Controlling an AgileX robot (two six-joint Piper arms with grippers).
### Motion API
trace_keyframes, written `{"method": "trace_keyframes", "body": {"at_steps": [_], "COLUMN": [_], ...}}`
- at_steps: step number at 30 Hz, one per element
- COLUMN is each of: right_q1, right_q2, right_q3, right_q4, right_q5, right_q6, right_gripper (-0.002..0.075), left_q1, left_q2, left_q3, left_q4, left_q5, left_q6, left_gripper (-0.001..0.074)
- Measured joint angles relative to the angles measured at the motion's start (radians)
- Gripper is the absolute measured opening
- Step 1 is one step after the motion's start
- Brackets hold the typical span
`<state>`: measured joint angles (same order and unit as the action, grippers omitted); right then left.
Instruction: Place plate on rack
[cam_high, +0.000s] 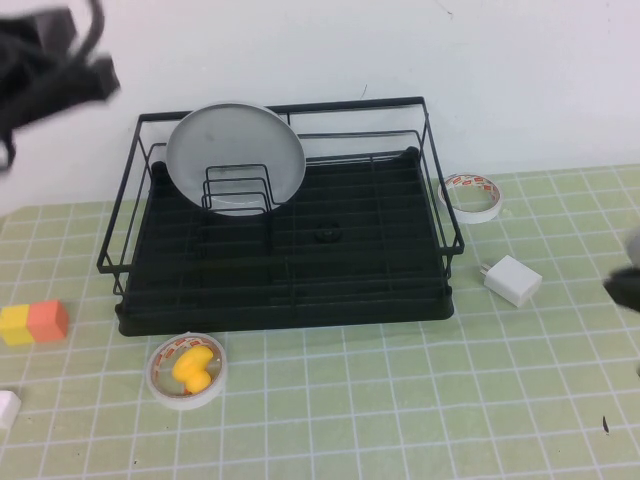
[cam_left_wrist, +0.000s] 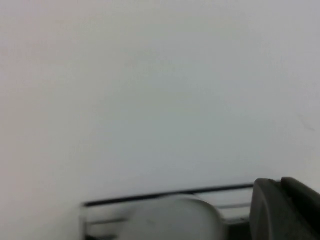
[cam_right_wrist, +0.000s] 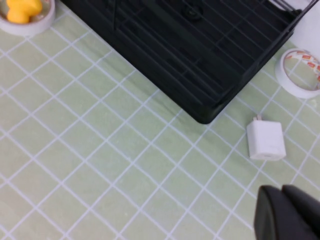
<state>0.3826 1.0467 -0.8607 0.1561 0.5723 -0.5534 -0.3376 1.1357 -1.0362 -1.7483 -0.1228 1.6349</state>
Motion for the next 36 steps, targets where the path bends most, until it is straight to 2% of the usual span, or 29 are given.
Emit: {"method": "trace_keyframes", "body": {"at_steps": [6, 14, 20, 24, 36], "right_q1": [0.0, 0.0, 0.0, 0.0, 0.0], "right_q2": [-0.237, -0.55, -0.62, -0.62, -0.62], "right_q3": [0.211, 0.457, 0.539, 0.548, 0.548], "right_q4": [0.008, 0.024, 0.026, 0.026, 0.028], "right_q5": [-0.066, -0.116, -0.144, -0.147, -0.151], "right_q6": [-0.011, 0.022, 0.042, 0.044, 0.048], "right_gripper": [0.0001, 0.0001, 0.0001, 0.0001, 0.0001], "left_q1": [-0.017, -0.016, -0.016, -0.016, -0.016], "left_q2": [-0.159, -0.433, -0.61, -0.672, -0.684], "left_q3": [0.214, 0.471, 0.606, 0.66, 0.666], "left_q4": [0.003, 0.003, 0.002, 0.002, 0.0], "left_q5": [0.102, -0.049, -0.063, -0.063, -0.116], "left_q6": [0.001, 0.115, 0.119, 0.119, 0.125], "left_gripper": [-0.0001, -0.0001, -0.0001, -0.0001, -0.0002]}}
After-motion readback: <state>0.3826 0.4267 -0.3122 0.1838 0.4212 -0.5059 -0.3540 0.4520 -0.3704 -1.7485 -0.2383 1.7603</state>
